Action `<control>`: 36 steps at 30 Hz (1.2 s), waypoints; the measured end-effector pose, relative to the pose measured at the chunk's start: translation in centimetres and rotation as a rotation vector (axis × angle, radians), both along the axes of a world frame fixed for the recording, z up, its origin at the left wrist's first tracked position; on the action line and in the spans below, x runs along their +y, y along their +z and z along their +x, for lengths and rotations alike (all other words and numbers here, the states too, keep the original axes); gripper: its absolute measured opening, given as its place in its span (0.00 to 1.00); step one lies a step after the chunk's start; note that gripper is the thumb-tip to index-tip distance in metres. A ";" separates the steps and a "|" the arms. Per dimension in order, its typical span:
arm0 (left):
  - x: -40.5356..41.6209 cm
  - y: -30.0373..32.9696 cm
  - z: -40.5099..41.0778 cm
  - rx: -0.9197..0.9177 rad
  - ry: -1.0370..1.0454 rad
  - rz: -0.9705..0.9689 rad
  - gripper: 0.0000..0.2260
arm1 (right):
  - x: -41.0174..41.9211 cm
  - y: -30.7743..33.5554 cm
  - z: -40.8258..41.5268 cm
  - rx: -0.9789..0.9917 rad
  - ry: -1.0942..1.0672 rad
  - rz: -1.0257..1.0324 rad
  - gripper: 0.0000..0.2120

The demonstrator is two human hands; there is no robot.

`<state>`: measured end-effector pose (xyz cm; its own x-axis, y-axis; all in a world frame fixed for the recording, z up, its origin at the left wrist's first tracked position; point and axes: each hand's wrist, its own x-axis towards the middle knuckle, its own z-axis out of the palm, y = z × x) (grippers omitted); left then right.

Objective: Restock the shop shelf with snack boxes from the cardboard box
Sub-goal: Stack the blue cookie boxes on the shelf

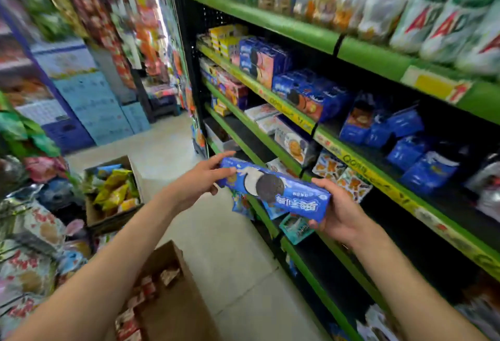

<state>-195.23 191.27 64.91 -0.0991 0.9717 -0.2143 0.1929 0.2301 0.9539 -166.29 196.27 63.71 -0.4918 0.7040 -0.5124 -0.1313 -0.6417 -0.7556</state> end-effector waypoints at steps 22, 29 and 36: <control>2.9 4.3 14.0 0.011 -0.486 -0.084 0.22 | 1.3 6.3 3.7 -0.131 -0.196 0.571 0.17; 8.7 4.9 11.5 -0.435 -0.367 -0.087 0.27 | 6.5 8.3 1.0 -0.328 -0.150 0.743 0.22; 16.2 3.9 5.7 -0.721 -0.205 -0.076 0.18 | 11.3 7.0 -1.1 -0.626 -0.014 0.876 0.15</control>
